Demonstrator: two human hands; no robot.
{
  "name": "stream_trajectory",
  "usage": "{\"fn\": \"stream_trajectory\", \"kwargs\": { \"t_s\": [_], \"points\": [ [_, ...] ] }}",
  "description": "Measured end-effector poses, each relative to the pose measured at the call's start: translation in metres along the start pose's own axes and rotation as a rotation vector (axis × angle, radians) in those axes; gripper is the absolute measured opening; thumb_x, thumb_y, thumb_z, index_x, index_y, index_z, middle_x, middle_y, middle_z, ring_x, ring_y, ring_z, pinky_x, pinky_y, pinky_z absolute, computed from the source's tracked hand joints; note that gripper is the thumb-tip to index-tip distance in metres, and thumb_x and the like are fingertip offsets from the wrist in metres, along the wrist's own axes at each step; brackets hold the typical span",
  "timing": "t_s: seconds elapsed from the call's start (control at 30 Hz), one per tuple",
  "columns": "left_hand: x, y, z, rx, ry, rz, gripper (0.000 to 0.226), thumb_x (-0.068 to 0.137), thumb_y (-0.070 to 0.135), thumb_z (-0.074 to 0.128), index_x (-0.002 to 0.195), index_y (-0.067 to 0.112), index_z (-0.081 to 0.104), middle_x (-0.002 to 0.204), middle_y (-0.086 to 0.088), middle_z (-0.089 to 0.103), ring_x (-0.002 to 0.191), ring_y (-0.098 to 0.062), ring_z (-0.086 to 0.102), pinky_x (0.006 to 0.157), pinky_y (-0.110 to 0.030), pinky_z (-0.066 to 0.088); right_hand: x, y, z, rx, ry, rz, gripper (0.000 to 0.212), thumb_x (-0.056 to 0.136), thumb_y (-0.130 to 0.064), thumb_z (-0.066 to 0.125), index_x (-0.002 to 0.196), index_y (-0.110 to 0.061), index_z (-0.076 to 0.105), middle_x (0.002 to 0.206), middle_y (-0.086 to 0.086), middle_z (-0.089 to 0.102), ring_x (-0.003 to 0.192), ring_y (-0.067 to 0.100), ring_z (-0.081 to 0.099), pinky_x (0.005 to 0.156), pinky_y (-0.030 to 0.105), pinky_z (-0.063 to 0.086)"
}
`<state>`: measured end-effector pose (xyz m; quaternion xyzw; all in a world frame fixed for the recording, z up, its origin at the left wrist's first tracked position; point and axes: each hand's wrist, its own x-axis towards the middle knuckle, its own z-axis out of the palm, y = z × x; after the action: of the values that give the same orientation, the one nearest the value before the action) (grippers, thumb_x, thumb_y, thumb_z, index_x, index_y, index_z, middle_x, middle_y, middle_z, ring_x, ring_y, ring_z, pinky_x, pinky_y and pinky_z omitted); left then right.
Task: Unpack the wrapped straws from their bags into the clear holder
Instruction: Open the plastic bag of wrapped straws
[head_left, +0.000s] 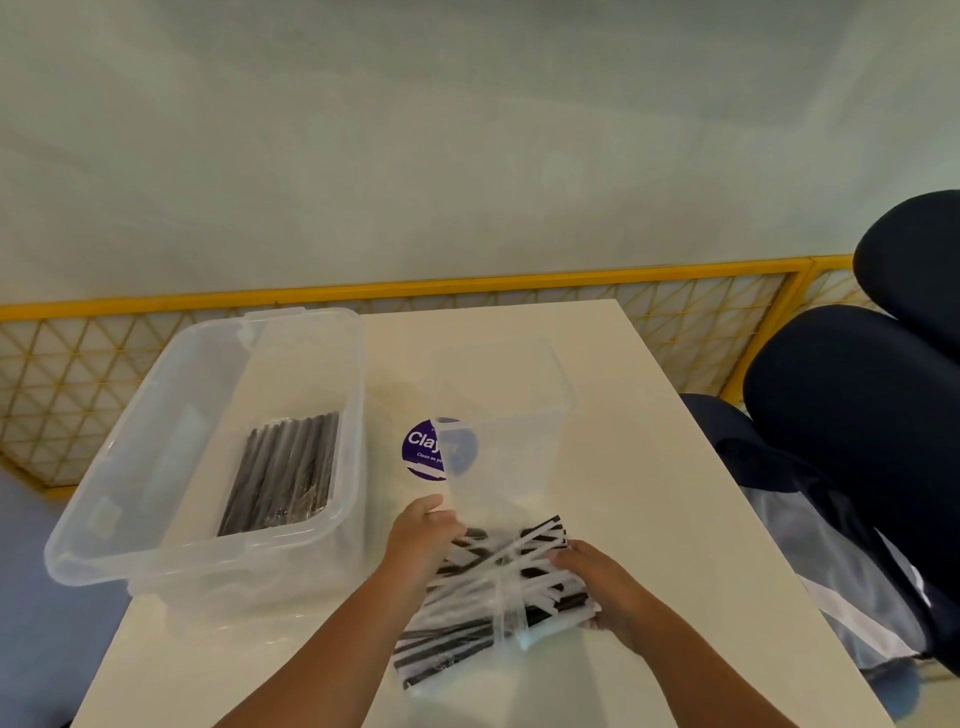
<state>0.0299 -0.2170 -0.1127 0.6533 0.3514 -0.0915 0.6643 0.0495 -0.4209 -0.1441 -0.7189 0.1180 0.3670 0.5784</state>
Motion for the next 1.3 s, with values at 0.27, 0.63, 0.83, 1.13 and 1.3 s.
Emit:
{"fn": "stream_trajectory", "kwargs": {
  "t_s": [0.27,0.63,0.83,1.13,1.3],
  "points": [
    [-0.012,-0.05,-0.009,0.712,0.172,0.302,0.05,0.087,0.038,0.055,0.134,0.026,0.043,0.142,0.004,0.039,0.131,-0.018,0.033,0.106,-0.037,0.032,0.007,-0.001,-0.015,0.049,0.129,-0.127,0.055,0.085,-0.047,0.057,0.133,-0.023,0.044,0.134,0.001,0.044,0.129,0.025,0.039,0.104,0.037,0.029],
    [-0.001,-0.063,0.003,0.758,-0.014,0.074,0.08,0.078,0.068,0.052,0.145,0.04,0.02,0.158,0.002,-0.006,0.144,-0.031,-0.008,0.114,-0.051,0.012,0.029,0.004,0.008,0.006,0.102,-0.278,0.04,0.101,-0.028,0.036,0.14,-0.022,0.039,0.145,-0.002,0.038,0.137,0.016,0.032,0.113,0.031,0.022],
    [0.009,-0.071,-0.001,0.776,-0.072,0.115,0.078,0.08,0.066,0.051,0.146,0.037,0.021,0.158,0.004,0.002,0.145,-0.029,0.0,0.115,-0.046,0.01,0.034,0.009,0.009,0.222,0.12,-0.222,0.021,0.093,-0.013,0.048,0.089,-0.022,0.066,0.099,0.008,0.063,0.096,0.025,0.056,0.092,0.038,0.042],
    [0.008,-0.073,-0.007,0.736,0.017,0.259,0.021,0.088,0.042,0.051,0.07,0.033,0.058,0.148,0.005,0.035,0.135,-0.016,0.031,0.11,-0.036,0.025,0.041,0.029,0.003,0.076,0.017,-0.255,0.019,0.076,-0.022,0.069,0.06,-0.012,0.071,0.142,-0.013,0.042,0.129,0.014,0.042,0.112,0.045,0.029],
    [0.01,-0.081,-0.006,0.883,-0.045,0.219,0.048,0.09,0.048,0.044,0.136,0.037,0.038,0.156,0.001,0.011,0.144,-0.026,0.004,0.115,-0.044,0.014,0.037,0.023,-0.002,-0.2,-0.108,-0.22,0.053,0.079,0.003,0.066,0.128,-0.013,0.055,0.135,-0.019,0.036,0.121,0.01,0.042,0.097,0.028,0.042]
  ]
}}
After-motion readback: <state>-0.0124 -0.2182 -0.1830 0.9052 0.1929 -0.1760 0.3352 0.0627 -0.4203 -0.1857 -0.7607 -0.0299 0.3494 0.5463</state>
